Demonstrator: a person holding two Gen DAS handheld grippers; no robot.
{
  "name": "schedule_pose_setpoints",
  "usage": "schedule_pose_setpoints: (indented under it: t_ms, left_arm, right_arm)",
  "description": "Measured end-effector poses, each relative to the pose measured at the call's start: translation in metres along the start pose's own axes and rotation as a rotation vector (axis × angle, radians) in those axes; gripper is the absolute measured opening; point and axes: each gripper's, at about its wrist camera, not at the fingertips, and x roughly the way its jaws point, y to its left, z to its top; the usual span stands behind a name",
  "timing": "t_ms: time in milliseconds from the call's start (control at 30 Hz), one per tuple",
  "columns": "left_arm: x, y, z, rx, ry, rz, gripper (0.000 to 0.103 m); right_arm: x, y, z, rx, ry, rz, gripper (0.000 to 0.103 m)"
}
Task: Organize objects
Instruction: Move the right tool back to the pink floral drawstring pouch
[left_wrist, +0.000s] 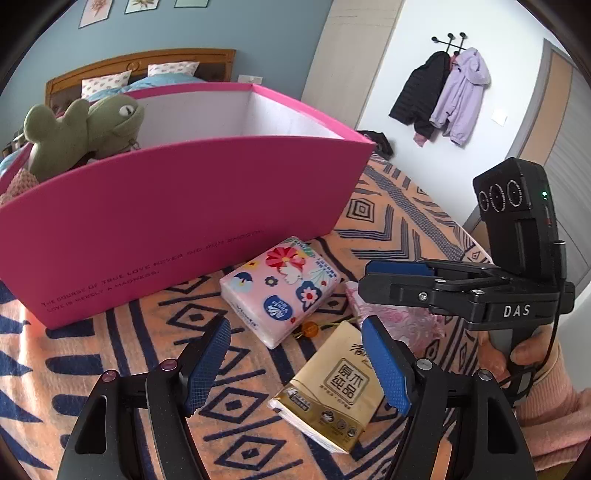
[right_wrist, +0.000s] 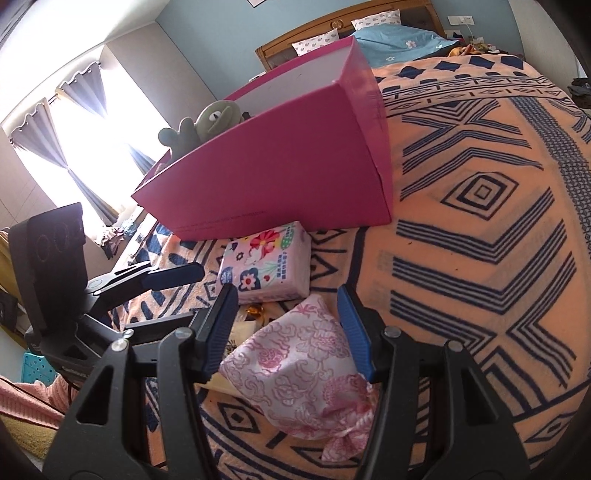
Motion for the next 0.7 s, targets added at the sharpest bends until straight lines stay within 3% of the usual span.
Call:
schedule_pose_setpoints:
  t_ms: [200,700]
  left_arm:
    - [0.003,-0.002,-0.002,-0.003,0.012,-0.018,0.075]
    - [0.005,-0.033,-0.006,0.112,0.029,-0.056,0.075]
  right_arm:
    - [-0.003,-0.002,-0.001,0.006,-0.004,-0.009,0.058]
    - [-0.041,-0.026,-0.028,0.081,-0.008,-0.063,0.062]
